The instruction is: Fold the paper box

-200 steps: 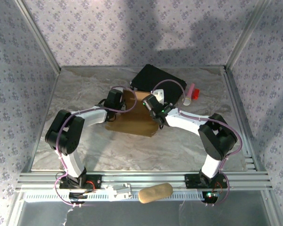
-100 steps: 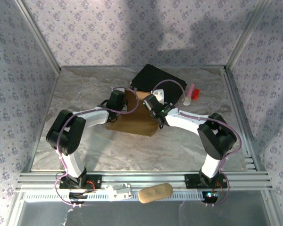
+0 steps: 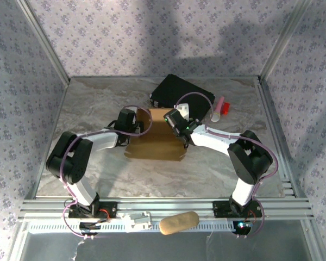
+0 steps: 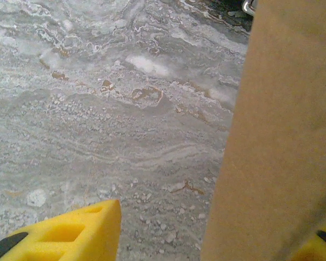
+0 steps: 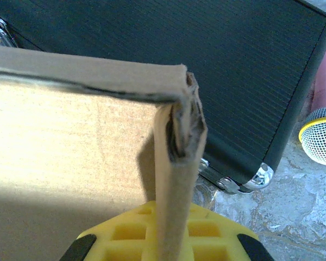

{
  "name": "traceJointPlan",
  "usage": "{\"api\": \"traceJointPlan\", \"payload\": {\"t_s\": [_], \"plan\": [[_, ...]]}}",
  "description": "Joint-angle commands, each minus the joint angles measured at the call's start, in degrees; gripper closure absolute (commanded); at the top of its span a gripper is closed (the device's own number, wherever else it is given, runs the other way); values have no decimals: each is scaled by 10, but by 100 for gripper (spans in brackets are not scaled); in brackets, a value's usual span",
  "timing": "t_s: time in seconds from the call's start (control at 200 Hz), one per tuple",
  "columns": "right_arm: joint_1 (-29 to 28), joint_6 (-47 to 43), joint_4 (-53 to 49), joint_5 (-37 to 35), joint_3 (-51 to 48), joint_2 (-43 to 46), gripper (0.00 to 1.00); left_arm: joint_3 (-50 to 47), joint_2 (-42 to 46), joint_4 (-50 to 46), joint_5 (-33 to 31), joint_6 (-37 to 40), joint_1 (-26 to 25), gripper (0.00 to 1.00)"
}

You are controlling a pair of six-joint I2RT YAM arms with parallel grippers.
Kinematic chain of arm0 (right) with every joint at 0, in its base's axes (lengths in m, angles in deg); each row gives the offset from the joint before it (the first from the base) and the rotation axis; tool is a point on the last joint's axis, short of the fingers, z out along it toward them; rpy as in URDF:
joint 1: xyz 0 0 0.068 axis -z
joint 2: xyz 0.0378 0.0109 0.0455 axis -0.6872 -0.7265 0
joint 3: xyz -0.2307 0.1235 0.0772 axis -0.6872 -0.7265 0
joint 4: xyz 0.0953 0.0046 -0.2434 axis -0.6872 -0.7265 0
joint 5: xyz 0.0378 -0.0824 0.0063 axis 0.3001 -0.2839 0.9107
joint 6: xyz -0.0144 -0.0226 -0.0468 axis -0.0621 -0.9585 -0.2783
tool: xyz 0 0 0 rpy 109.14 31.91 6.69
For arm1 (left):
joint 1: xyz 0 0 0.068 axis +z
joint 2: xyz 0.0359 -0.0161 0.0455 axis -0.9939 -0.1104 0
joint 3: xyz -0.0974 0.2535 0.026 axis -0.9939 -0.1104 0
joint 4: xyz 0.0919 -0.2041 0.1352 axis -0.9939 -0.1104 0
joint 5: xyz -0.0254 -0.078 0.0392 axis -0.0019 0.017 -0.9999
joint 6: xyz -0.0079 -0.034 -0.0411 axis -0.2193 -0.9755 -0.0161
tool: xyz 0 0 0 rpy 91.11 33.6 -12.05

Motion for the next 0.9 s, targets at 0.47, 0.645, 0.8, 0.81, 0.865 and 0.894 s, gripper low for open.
{"api": "traceJointPlan", "payload": {"t_s": [0.47, 0.645, 0.8, 0.81, 0.865, 0.894], "plan": [[2, -9, -28, -13, 3, -8, 100, 21, -12, -36, -52, 6, 6, 89], [-3, -1, -34, -15, 6, -12, 100, 27, -18, -50, -136, -8, -17, 100], [-7, 15, -41, -17, 8, -17, 100, 29, -18, -58, -168, -25, -31, 98], [-8, 16, -41, -18, 8, -17, 100, 30, -18, -59, -168, -26, -31, 95], [-9, 23, -44, -20, 8, -17, 100, 33, -10, -67, -173, -29, -38, 76], [-9, 29, -49, -21, 9, -17, 100, 35, -1, -75, -177, -32, -41, 67]]}}
